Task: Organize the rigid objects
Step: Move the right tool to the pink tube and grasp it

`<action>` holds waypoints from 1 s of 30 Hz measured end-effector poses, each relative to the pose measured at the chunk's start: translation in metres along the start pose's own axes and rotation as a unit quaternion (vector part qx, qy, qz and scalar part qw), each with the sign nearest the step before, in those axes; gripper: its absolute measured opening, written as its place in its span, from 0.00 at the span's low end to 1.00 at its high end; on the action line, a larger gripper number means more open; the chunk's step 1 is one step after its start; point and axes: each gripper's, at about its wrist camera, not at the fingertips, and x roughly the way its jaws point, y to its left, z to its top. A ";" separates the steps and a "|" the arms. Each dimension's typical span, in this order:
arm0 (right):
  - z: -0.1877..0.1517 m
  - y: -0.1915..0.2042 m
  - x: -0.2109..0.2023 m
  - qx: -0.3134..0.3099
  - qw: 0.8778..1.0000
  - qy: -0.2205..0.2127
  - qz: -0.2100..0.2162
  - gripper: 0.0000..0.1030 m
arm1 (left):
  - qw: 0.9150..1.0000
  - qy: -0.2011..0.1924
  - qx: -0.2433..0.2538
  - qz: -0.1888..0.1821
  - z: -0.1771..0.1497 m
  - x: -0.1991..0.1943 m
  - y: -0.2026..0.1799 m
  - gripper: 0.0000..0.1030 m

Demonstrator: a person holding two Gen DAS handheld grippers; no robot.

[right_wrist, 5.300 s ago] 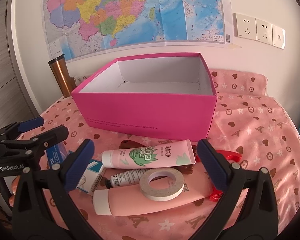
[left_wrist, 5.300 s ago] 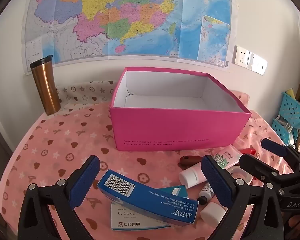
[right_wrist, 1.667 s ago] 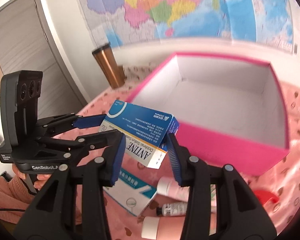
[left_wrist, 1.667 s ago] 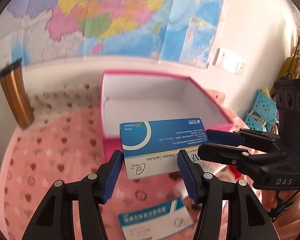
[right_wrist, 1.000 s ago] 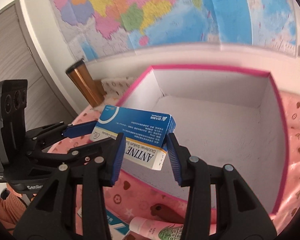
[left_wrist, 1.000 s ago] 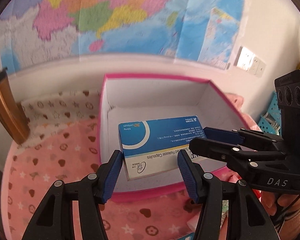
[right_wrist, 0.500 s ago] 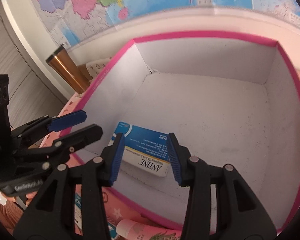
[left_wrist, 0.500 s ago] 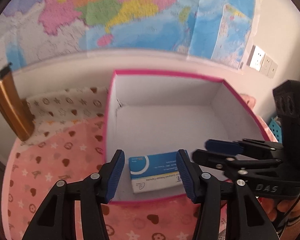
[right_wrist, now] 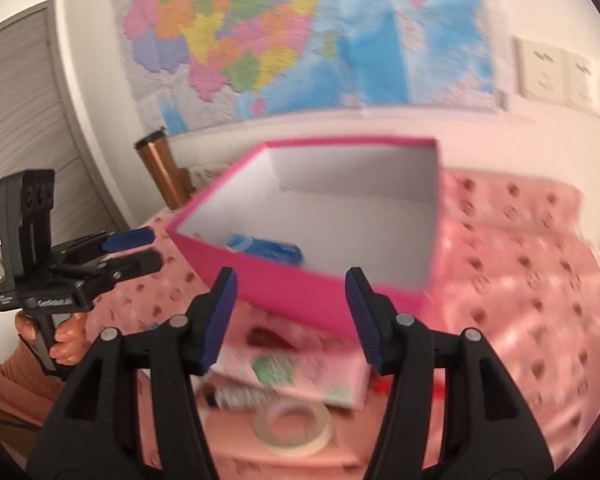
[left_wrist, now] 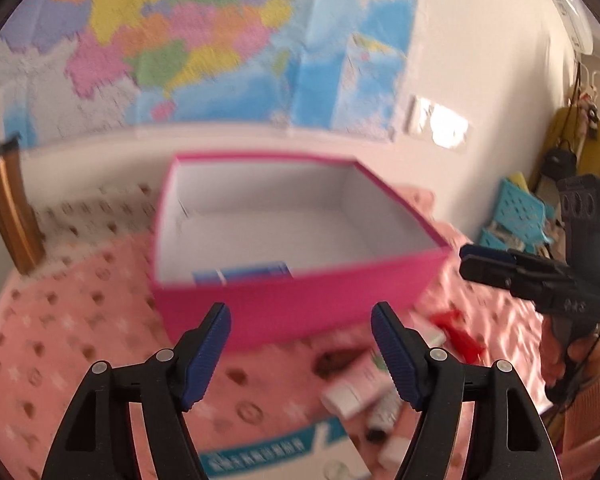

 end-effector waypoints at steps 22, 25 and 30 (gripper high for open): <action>-0.053 -0.031 0.042 0.068 0.994 0.080 -0.017 0.56 | 0.989 0.135 -0.013 -0.057 -0.057 0.054 -0.025 0.63; -0.053 -0.031 0.045 0.068 0.994 0.081 -0.013 0.56 | 0.989 0.140 -0.010 -0.055 -0.058 0.056 -0.027 0.58; -0.053 -0.031 0.050 0.067 0.994 0.085 -0.006 0.56 | 0.988 0.143 -0.011 -0.054 -0.057 0.055 -0.027 0.49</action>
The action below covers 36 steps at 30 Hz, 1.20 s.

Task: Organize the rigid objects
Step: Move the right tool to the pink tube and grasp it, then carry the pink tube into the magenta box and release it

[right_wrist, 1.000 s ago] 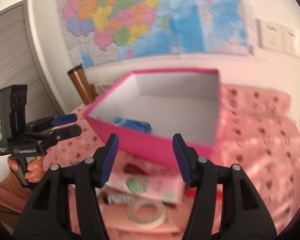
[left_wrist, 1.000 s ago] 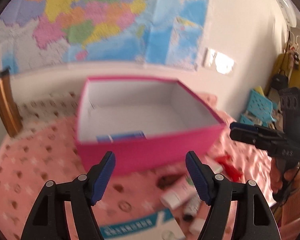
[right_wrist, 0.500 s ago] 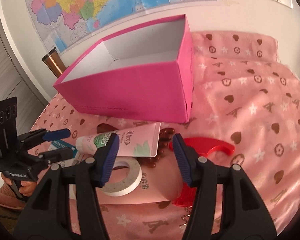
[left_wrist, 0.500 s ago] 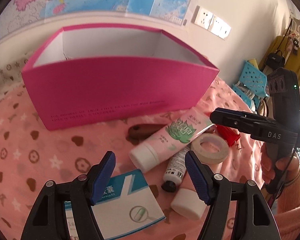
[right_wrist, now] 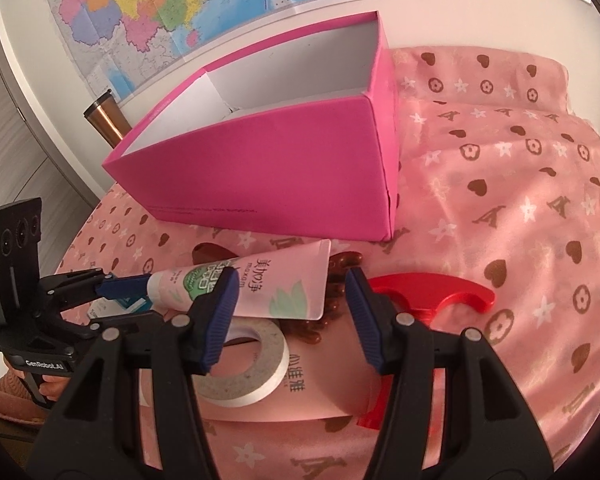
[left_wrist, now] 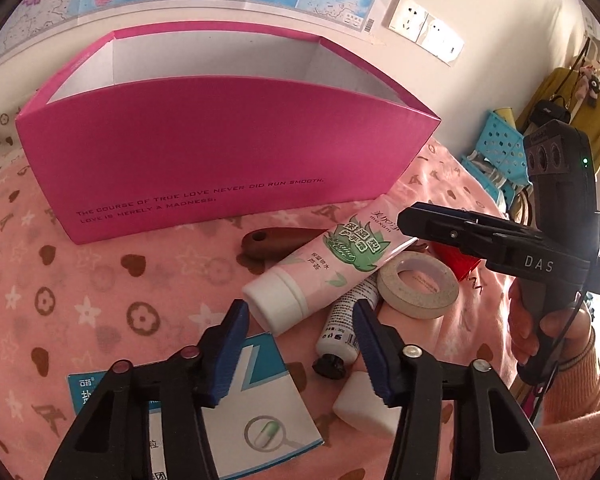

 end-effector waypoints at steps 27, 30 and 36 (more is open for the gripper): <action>0.000 0.014 -0.017 -0.031 0.999 -0.022 -0.017 0.50 | 1.000 -0.006 0.001 -0.004 0.006 -0.005 -0.008 0.45; 0.002 0.018 -0.024 -0.036 0.999 -0.032 -0.018 0.50 | 1.000 -0.019 0.008 0.000 0.010 -0.012 -0.011 0.45; 0.011 0.029 -0.044 -0.052 0.997 -0.060 -0.019 0.50 | 0.999 -0.045 0.019 0.002 0.021 -0.028 -0.013 0.45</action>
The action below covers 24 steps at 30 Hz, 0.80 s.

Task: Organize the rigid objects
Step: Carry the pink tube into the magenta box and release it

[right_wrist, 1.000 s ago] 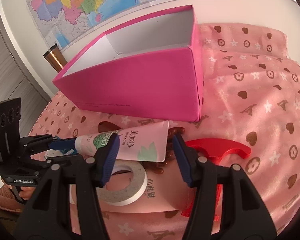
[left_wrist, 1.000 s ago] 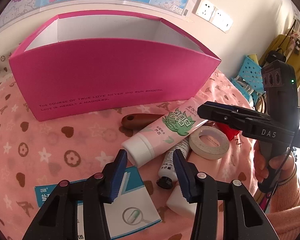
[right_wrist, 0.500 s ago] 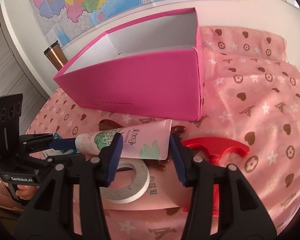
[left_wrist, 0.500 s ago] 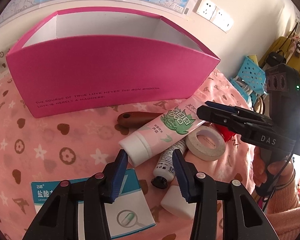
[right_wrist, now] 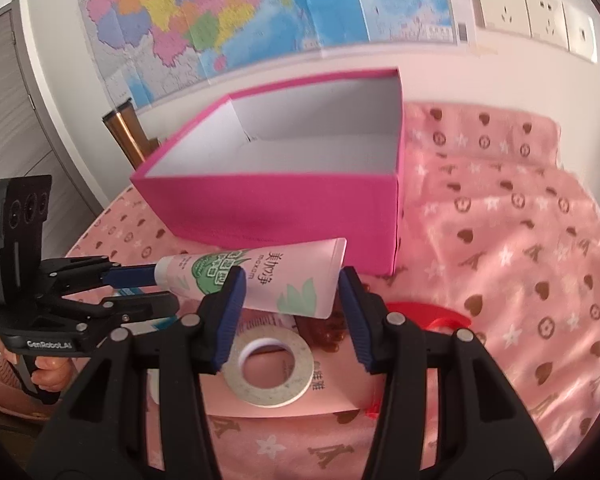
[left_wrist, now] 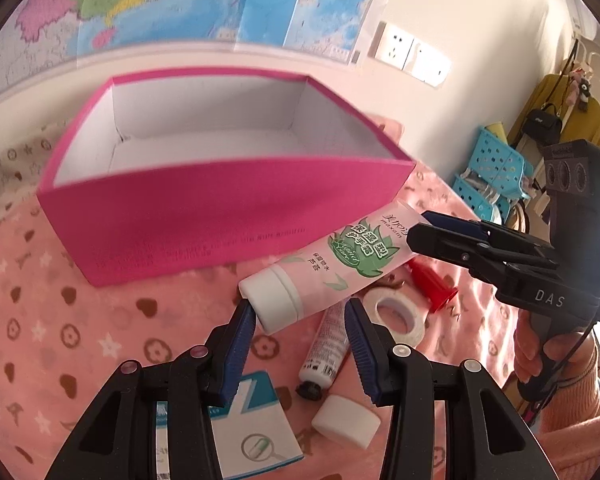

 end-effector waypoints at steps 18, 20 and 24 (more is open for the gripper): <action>0.050 0.009 -0.016 -0.033 0.997 -0.063 -0.013 0.50 | 0.996 -0.071 0.037 0.029 0.064 -0.019 -0.002 0.45; 0.056 0.008 -0.014 -0.035 0.997 -0.066 -0.016 0.50 | 0.996 -0.072 0.038 0.032 0.069 -0.016 0.000 0.45; 0.066 0.005 -0.006 -0.043 0.997 -0.066 -0.025 0.50 | 0.996 -0.076 0.040 0.039 0.078 -0.012 0.003 0.45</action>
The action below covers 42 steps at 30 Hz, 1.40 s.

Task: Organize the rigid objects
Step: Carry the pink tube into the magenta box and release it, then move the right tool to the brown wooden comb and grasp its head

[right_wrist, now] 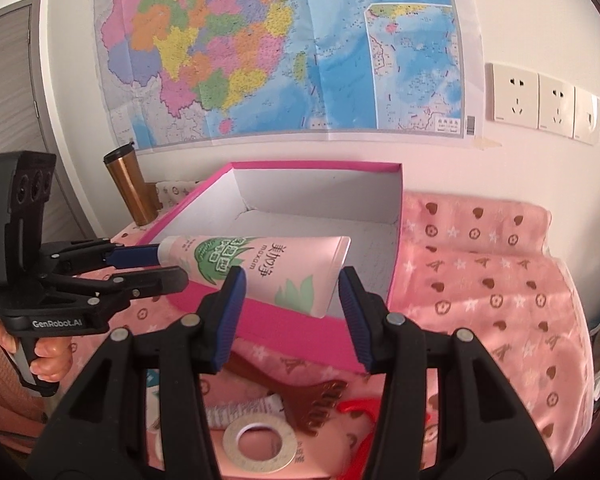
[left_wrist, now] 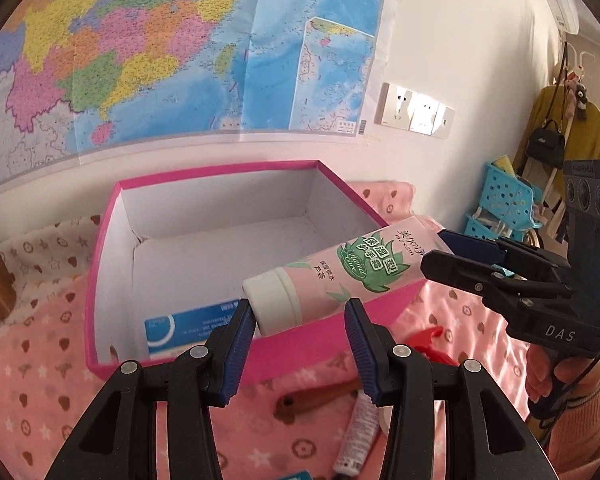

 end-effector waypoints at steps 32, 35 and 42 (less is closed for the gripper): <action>0.005 -0.034 0.049 0.023 0.997 0.061 -0.041 0.50 | 0.997 0.068 -0.025 0.001 0.011 0.070 0.018 0.45; 0.004 -0.033 0.042 0.025 0.997 0.055 -0.042 0.50 | 0.998 0.058 -0.021 0.011 0.008 0.064 0.017 0.45; -0.010 -0.034 0.009 0.045 0.999 0.030 0.003 0.50 | 1.000 0.006 -0.010 0.013 -0.007 0.021 0.016 0.48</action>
